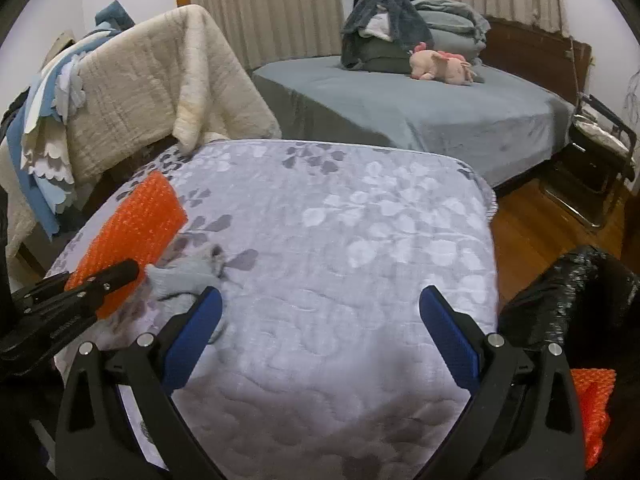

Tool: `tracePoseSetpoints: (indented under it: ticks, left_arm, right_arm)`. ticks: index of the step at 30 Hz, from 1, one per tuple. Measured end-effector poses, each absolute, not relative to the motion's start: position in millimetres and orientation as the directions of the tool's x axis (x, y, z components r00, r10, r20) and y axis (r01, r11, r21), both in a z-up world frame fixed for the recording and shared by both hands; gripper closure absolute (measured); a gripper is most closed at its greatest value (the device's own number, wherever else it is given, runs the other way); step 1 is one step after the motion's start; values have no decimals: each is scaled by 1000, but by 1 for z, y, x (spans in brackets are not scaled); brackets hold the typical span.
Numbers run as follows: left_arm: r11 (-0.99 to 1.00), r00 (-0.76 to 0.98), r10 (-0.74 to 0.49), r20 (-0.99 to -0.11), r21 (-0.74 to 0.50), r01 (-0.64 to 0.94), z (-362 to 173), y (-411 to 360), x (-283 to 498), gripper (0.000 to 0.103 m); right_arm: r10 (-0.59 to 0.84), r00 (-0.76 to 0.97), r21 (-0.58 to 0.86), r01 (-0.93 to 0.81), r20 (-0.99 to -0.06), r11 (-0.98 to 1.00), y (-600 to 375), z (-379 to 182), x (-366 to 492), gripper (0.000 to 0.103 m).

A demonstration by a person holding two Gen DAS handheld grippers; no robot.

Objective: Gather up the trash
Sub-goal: 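Grasp the orange mesh scrubber with the left tool while the right tool grasps the grey sock, then carry the orange scrubber and grey sock over the black bin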

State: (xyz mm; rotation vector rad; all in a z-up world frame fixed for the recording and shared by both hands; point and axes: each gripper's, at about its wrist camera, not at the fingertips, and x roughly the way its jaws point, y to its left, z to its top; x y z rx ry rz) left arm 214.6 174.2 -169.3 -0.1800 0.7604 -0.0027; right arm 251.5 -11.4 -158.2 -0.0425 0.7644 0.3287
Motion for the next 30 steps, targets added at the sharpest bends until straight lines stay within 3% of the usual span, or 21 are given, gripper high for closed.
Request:
tracePoseSetpoints:
  ticks: [13, 16, 18, 25, 30]
  left_arm:
    - [977, 726, 23, -687, -138, -161, -165, 216, 194, 92]
    - [976, 726, 25, -687, -141, -168, -165, 222, 193, 92]
    - [974, 725, 26, -688, -145, -172, -165, 225, 192, 92]
    - [974, 725, 26, -689, -146, -174, -166, 228, 190, 92]
    - [975, 725, 25, -688, -144, -170, -163, 224, 187, 92]
  right_arm:
    - [320, 638, 88, -368, -700, 926, 52, -170, 260, 7]
    - [326, 616, 92, -380, -717, 920, 60, -177, 264, 23]
    - [325, 599, 92, -386, -731, 918, 66, -180, 266, 24]
    - [356, 539, 116, -428, -763, 896, 75, -189, 262, 59]
    - [366, 550, 117, -434, -751, 893, 74, -180, 257, 63]
